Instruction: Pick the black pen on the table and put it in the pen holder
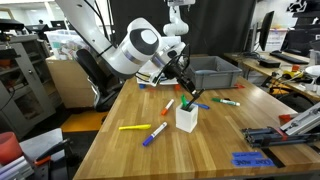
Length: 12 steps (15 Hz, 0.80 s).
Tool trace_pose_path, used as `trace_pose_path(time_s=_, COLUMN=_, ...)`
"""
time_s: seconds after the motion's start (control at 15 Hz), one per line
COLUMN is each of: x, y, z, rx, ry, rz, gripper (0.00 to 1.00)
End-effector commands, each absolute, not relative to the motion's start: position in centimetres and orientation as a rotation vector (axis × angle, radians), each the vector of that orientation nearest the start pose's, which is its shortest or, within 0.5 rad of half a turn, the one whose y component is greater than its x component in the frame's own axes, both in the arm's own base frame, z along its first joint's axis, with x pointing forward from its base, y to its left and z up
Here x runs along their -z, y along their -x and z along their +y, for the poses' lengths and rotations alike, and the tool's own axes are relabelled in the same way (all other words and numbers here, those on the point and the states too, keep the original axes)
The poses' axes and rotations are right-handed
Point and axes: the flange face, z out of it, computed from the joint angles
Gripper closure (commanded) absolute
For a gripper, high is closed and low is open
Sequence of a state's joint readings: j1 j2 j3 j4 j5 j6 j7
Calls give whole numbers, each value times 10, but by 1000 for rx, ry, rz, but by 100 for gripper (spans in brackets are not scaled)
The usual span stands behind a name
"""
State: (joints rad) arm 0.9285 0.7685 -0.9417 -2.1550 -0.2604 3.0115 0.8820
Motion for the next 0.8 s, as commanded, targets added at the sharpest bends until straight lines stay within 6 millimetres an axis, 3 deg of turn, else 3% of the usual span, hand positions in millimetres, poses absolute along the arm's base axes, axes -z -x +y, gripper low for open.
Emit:
trace_pose_path(time_s=0.0, x=-208, y=-586, z=21, rx=975, ry=3407, rz=663, gripper=97)
trace_pose_path(time_s=0.2, x=-211, y=-581, z=22, rx=971, ry=3407, rz=681, gripper=97)
trace_pose_path(time_s=0.27, x=-211, y=-579, z=23, rx=966, ry=3405, rz=687, gripper=63)
trace_pose_path(time_s=0.33, x=-210, y=-577, z=24, rx=962, ry=3406, rz=691, gripper=67)
trace_pose_path(time_s=0.73, x=-209, y=-569, z=29, rx=939, ry=3404, rz=714, gripper=19)
